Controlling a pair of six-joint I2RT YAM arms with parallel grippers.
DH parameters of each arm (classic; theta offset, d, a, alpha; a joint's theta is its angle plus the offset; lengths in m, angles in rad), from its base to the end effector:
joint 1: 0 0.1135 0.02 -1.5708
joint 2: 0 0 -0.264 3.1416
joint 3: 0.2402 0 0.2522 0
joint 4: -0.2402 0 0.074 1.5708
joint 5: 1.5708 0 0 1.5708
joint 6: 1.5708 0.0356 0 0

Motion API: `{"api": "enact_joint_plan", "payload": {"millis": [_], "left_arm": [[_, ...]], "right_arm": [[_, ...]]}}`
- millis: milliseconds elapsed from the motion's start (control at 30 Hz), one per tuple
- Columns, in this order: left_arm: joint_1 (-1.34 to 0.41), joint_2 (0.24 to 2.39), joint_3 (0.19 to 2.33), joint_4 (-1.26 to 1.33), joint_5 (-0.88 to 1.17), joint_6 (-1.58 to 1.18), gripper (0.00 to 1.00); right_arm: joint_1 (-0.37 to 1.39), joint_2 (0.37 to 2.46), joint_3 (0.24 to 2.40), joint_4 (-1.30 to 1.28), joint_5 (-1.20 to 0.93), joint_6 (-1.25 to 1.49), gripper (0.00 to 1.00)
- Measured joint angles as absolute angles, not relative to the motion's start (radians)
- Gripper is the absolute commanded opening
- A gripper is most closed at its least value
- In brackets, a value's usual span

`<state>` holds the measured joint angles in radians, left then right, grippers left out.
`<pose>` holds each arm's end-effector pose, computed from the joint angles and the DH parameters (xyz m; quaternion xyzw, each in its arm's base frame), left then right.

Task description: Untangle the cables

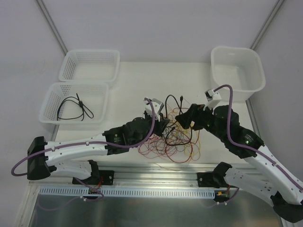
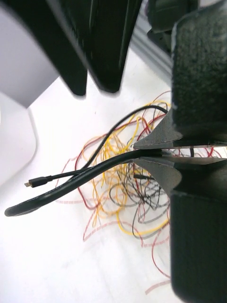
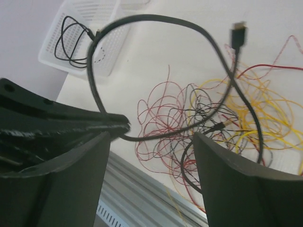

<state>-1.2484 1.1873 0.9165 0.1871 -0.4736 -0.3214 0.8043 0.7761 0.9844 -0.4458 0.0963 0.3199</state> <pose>0.1037 -0.2591 0.3418 0.1779 0.7110 -0.3429 0.5876 0.1171 0.1166 0.3820 -0.1594 0.7692 0.2972 0.5428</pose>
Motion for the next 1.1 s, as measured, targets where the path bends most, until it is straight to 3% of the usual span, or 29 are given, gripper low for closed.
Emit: {"api": "enact_joint_plan", "payload": {"millis": [233,500,700,800,933,1000,1100], "left_arm": [[-1.206,1.124,0.916,0.118,-0.547,-0.325,0.0],[-1.2,1.049,0.904,0.096,-0.58,-0.326,0.0],[-1.197,1.018,0.879,0.083,-0.592,-0.329,0.0],[-1.197,1.017,0.869,0.079,-0.597,-0.329,0.0],[-1.196,1.016,0.857,0.069,-0.607,-0.33,0.0],[-1.196,1.015,0.85,0.065,-0.607,-0.33,0.0],[-1.196,1.013,0.843,0.062,-0.607,-0.334,0.0]], "right_arm": [[0.805,0.659,0.889,-0.488,0.235,0.263,0.7],[0.803,0.746,0.645,-0.442,0.301,0.337,0.62],[0.793,0.789,0.584,-0.328,0.287,0.412,0.52],[0.791,0.805,0.563,-0.264,0.266,0.441,0.38],[0.79,0.817,0.559,-0.233,0.234,0.454,0.08],[0.79,0.817,0.585,-0.257,0.222,0.445,0.01],[0.789,0.819,0.732,-0.392,0.22,0.393,0.01]]}}
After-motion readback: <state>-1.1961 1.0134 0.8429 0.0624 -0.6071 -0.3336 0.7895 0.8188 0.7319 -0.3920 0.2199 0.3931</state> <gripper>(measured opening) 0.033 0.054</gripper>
